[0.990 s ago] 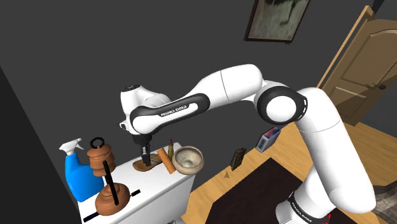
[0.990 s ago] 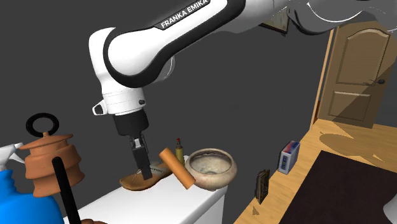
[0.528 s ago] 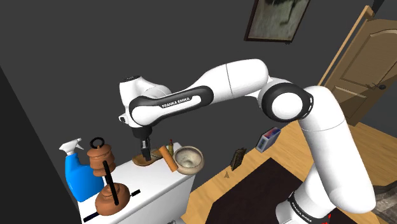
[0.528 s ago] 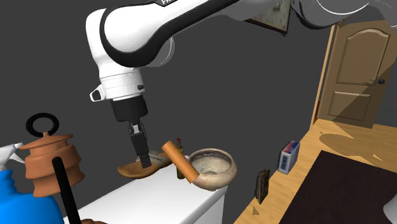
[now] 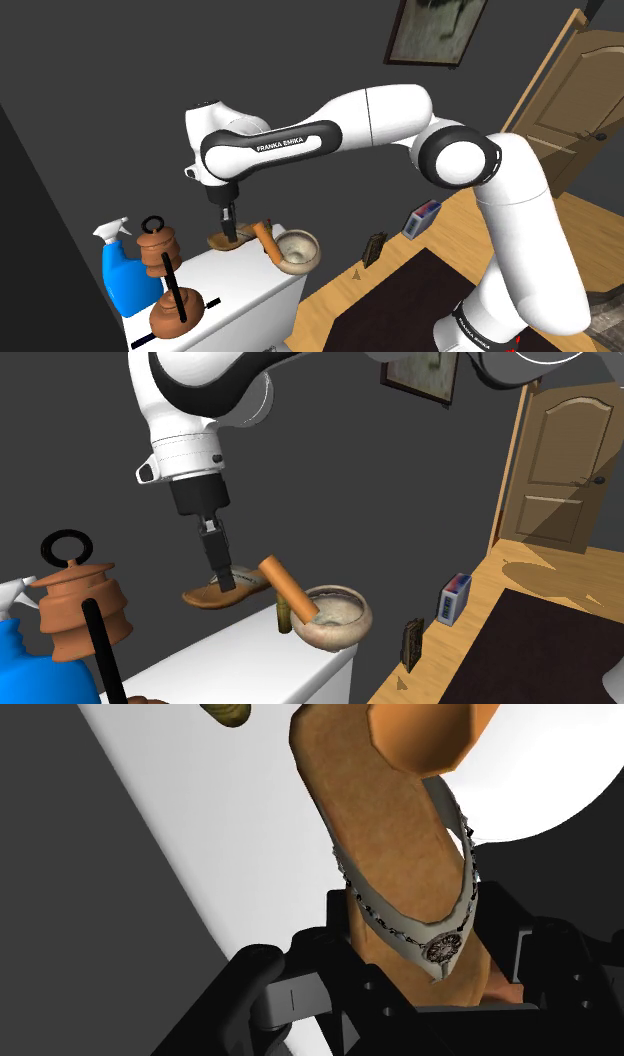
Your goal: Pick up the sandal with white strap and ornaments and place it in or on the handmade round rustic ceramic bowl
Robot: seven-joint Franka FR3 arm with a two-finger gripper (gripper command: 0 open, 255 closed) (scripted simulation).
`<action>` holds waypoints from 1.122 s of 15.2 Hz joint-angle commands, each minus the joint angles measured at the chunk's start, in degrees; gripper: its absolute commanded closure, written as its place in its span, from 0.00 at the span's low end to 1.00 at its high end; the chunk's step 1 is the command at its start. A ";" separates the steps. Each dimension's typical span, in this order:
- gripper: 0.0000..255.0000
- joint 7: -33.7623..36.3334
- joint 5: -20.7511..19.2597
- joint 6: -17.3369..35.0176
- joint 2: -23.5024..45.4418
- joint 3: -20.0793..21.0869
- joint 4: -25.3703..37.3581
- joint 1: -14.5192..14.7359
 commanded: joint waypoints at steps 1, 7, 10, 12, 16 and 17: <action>1.00 -0.01 0.17 -1.34 -0.65 0.13 0.71 0.03; 1.00 -3.67 2.19 4.71 -12.12 0.53 -16.72 -5.88; 1.00 -6.47 3.45 7.43 -17.97 0.37 -25.10 -8.92; 1.00 -8.55 4.28 8.93 -21.62 0.09 -30.08 -10.79; 1.00 -13.11 5.82 11.28 -28.46 -0.86 -38.92 -14.18; 1.00 -14.19 6.13 11.70 -29.91 -1.17 -40.71 -14.87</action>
